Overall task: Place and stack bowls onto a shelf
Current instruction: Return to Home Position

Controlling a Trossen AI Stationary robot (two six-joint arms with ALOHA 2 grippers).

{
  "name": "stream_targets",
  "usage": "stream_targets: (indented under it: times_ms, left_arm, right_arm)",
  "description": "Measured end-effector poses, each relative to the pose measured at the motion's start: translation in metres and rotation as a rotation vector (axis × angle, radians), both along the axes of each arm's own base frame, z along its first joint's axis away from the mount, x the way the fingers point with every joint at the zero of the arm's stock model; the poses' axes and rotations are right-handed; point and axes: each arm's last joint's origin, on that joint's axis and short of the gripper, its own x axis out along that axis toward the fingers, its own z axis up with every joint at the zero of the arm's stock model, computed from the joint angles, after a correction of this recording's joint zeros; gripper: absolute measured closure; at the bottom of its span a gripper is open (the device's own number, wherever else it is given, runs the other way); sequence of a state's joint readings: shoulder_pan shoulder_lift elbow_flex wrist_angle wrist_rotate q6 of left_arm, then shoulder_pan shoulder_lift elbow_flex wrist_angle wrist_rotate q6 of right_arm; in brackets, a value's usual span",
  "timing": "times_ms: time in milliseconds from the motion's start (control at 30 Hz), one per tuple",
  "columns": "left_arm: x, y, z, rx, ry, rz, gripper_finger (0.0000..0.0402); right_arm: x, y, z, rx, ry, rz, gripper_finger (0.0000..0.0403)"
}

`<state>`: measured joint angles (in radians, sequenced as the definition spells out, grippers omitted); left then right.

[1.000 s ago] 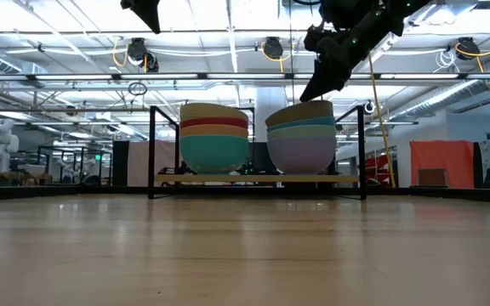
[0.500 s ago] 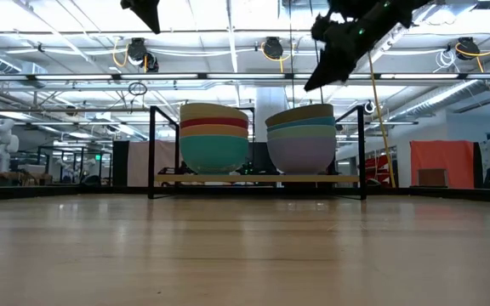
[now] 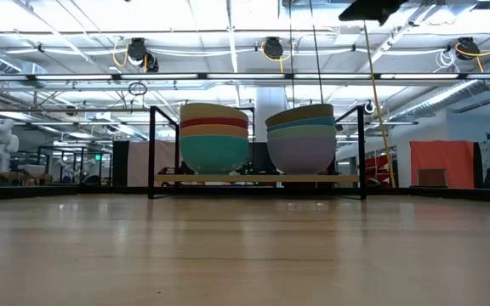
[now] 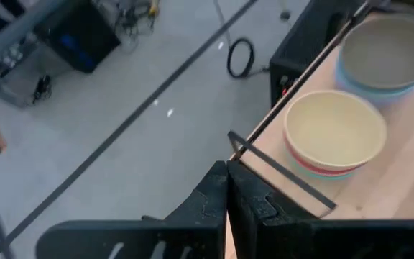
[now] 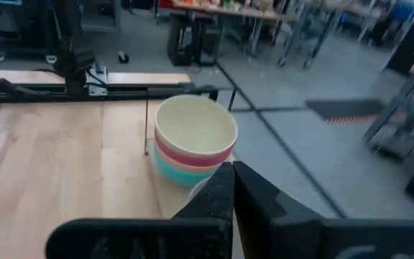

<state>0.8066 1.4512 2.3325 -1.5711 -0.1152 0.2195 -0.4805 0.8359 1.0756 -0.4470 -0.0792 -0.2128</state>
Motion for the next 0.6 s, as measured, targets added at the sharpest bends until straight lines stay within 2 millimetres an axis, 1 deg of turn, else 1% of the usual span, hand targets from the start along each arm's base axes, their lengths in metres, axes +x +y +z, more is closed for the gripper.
stream_targets:
  times_ms: [100,267,467,600]
  left_arm:
    - [-0.019,-0.019,0.009,0.032,-0.056,-0.030,0.0398]
    - [-0.053,-0.056,0.020,0.106,-0.141,-0.047,0.0388]
    - [-0.091,-0.096,0.026,0.173,-0.255,-0.025,0.0398]
    - [-0.115,-0.122,0.026,0.204,-0.341,-0.004,0.0390]
  right_arm:
    - [-0.014,0.008,0.006,-0.051,-0.024,0.010,0.0403]
    - [-0.032,0.017,0.010,-0.054,-0.038,0.008,0.0403]
    - [-0.044,0.023,0.010,-0.034,-0.047,0.002,0.0403]
    - [-0.048,0.025,0.010,-0.035,-0.049,0.002,0.0403]
